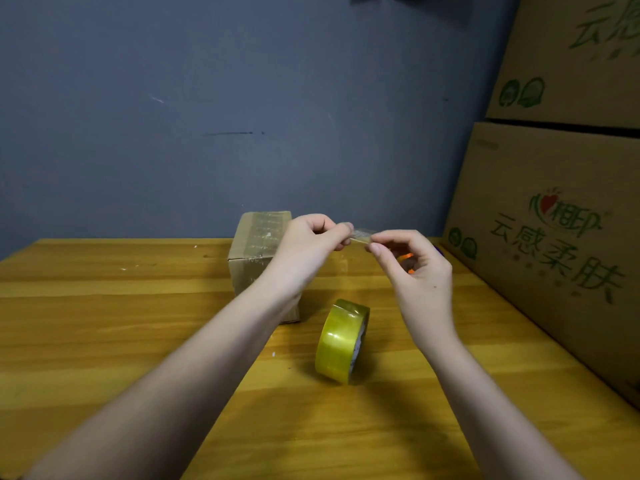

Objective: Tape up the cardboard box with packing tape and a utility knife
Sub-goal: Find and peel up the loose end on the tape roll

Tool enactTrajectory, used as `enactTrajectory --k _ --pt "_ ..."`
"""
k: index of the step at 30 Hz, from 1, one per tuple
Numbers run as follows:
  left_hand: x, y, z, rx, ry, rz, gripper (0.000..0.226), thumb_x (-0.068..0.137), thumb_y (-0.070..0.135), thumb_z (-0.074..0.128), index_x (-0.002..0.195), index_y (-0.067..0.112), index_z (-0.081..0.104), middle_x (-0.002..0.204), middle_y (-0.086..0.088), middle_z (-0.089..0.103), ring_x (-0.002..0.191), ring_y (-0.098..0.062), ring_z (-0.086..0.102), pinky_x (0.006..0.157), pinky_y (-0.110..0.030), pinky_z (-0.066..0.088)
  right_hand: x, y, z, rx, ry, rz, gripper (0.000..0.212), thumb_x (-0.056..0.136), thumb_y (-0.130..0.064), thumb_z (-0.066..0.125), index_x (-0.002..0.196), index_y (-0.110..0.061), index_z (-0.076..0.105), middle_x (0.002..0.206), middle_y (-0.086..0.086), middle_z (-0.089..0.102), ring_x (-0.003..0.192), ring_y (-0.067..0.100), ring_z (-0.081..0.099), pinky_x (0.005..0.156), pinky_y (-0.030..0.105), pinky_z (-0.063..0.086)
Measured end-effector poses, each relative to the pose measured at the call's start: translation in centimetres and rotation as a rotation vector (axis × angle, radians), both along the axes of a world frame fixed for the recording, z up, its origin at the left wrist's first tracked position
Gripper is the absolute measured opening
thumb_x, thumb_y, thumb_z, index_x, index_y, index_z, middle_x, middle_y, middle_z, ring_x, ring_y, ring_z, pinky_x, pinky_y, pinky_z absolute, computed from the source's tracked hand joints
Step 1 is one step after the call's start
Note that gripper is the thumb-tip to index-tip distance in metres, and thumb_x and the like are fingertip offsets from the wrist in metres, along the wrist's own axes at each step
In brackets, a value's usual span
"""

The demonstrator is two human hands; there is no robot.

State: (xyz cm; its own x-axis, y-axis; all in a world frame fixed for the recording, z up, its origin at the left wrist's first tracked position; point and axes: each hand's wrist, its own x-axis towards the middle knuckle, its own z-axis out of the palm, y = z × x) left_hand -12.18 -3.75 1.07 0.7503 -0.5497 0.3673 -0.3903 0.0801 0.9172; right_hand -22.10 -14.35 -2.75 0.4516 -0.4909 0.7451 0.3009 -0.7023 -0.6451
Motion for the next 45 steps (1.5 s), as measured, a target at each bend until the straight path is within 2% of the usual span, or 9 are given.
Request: enactTrajectory --k 4,9,17,26,34,38,40,42,45 --pt "0.0 0.2 -0.2 -0.001 -0.004 0.011 0.024 0.087 0.022 0.062 0.07 0.006 0.066 0.065 0.003 0.06 0.057 0.008 0.052 0.055 -0.001 0.038 -0.1 -0.1 0.1 0.015 0.045 -0.006 0.014 0.085 -0.017 0.068 0.098 -0.02 0.072 0.092 -0.012 0.07 0.088 0.005 0.063 0.072 0.021 0.052" --pt "-0.5 0.4 -0.1 -0.003 -0.014 0.024 0.024 0.087 0.023 0.062 0.071 0.007 0.067 0.068 0.0 0.061 0.07 -0.004 0.057 0.067 -0.007 0.044 -0.1 0.1 0.3 0.018 0.05 -0.062 0.013 0.085 -0.02 0.068 0.096 -0.019 0.072 0.09 -0.009 0.07 0.088 0.011 0.064 0.077 0.03 0.054" --pt "-0.9 0.6 0.1 0.031 -0.032 0.057 0.024 0.086 0.022 0.064 0.069 0.006 0.068 0.073 -0.007 0.062 0.077 -0.014 0.057 0.083 -0.032 0.048 0.1 0.7 0.4 0.007 0.048 -0.094 0.006 0.087 -0.018 0.065 0.089 -0.022 0.069 0.086 -0.01 0.067 0.085 0.01 0.062 0.075 0.029 0.053" --pt "-0.5 0.2 -0.3 0.082 -0.115 0.151 0.029 0.08 0.035 0.066 0.063 0.011 0.066 0.073 -0.011 0.068 0.072 -0.02 0.06 0.074 -0.036 0.048 0.7 1.5 -0.6 -0.144 -0.003 -0.252 0.005 0.092 -0.016 0.057 0.093 -0.015 0.061 0.1 -0.004 0.052 0.087 0.0 0.051 0.071 0.016 0.046" --pt "-0.4 0.5 0.4 0.308 -0.486 0.392 0.031 0.083 0.045 0.054 0.061 0.024 0.052 0.083 0.005 0.058 0.078 -0.017 0.057 0.077 -0.036 0.047 1.1 1.9 -0.8 -0.201 -0.013 -0.273 0.004 0.091 -0.015 0.058 0.093 -0.013 0.061 0.103 -0.002 0.05 0.085 0.003 0.049 0.07 0.017 0.045" --pt "0.1 1.2 0.6 0.295 -0.532 0.458 0.026 0.085 0.043 0.053 0.07 0.022 0.054 0.078 0.007 0.059 0.071 -0.013 0.055 0.069 -0.031 0.042 0.9 1.8 -0.6 -0.184 0.002 -0.268 0.004 0.091 -0.016 0.059 0.092 -0.015 0.062 0.102 -0.006 0.05 0.087 0.001 0.05 0.07 0.015 0.046" --pt "0.5 1.8 0.4 0.09 -0.473 0.356 0.02 0.087 0.034 0.055 0.074 0.019 0.056 0.078 0.005 0.062 0.073 -0.011 0.057 0.07 -0.032 0.046 0.7 1.6 -0.5 -0.17 0.011 -0.261 0.004 0.091 -0.017 0.059 0.092 -0.017 0.062 0.101 -0.008 0.049 0.088 0.0 0.051 0.07 0.015 0.046" --pt "0.5 2.3 0.0 -0.036 -0.599 0.237 0.011 0.088 0.026 0.056 0.082 0.018 0.062 0.086 0.004 0.061 0.083 -0.007 0.058 0.076 -0.03 0.049 0.5 1.5 -0.4 -0.163 0.015 -0.251 0.004 0.091 -0.017 0.059 0.093 -0.018 0.062 0.101 -0.009 0.049 0.088 0.001 0.051 0.069 0.014 0.046" --pt "0.1 1.9 -1.2 0.085 -0.846 0.158 0.016 0.086 0.034 0.058 0.097 0.026 0.067 0.099 0.007 0.057 0.097 -0.009 0.056 0.085 -0.037 0.047 0.5 1.5 -0.3 -0.166 0.007 -0.24 0.004 0.091 -0.018 0.059 0.093 -0.017 0.062 0.1 -0.008 0.049 0.086 0.0 0.051 0.069 0.016 0.047"
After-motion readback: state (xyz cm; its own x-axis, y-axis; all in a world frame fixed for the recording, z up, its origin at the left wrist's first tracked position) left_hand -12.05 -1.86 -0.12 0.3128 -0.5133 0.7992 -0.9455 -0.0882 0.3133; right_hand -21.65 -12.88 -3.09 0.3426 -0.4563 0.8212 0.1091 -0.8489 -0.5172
